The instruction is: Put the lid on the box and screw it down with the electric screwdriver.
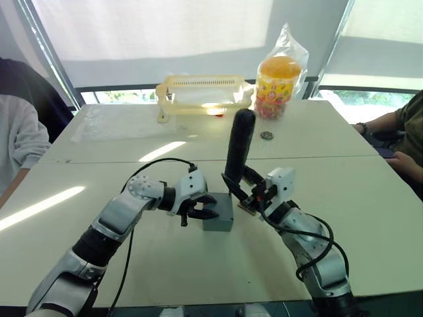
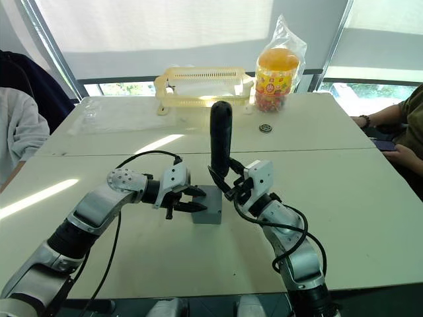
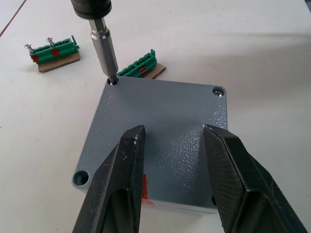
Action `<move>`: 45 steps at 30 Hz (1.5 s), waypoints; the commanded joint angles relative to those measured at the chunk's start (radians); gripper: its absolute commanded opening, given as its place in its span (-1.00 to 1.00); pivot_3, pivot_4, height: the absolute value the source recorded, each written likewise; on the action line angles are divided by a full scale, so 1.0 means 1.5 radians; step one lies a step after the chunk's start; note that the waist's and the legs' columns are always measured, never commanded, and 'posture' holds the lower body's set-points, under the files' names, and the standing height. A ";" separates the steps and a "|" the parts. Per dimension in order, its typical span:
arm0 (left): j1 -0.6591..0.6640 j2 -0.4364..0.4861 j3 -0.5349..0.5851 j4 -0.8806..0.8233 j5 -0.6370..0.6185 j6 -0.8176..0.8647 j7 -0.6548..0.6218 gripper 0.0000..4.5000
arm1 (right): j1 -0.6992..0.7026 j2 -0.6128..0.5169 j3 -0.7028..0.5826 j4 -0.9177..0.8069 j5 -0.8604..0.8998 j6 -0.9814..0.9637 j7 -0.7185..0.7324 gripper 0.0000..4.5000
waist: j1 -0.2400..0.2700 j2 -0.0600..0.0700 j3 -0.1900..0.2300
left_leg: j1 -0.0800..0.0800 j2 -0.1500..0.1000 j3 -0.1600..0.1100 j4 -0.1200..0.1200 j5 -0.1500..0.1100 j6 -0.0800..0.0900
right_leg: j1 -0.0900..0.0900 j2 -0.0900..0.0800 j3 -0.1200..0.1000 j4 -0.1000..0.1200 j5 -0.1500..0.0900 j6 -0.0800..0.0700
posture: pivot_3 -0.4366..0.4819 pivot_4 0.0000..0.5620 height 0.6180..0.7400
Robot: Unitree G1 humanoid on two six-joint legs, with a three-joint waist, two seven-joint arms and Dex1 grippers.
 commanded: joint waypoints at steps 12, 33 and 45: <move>0.024 0.007 -0.034 0.021 0.037 0.020 0.005 -0.17 | 0.034 0.011 0.014 0.064 -0.002 0.056 -0.001 -0.20 | 0.001 -0.001 -0.001 | 0.001 0.001 0.000 -0.003 0.000 0.000 | 0.002 0.000 0.000 -0.004 0.000 0.000 | -0.05 -0.47 1.00; 0.024 0.008 -0.036 0.020 0.038 0.015 0.004 -0.17 | 0.051 0.019 0.023 0.079 -0.021 0.068 -0.047 -0.20 | 0.003 -0.003 -0.006 | 0.003 0.003 -0.002 -0.004 0.000 0.000 | 0.002 -0.002 0.000 -0.008 0.000 -0.001 | -0.05 -0.47 1.00; 0.022 0.005 -0.038 0.027 0.042 0.010 0.002 -0.17 | 0.064 0.036 0.023 0.034 0.040 0.037 -0.004 -0.20 | 0.002 -0.003 -0.007 | 0.003 0.004 -0.002 -0.006 -0.001 -0.001 | 0.001 -0.004 0.000 -0.009 0.001 -0.001 | -0.05 -0.47 1.00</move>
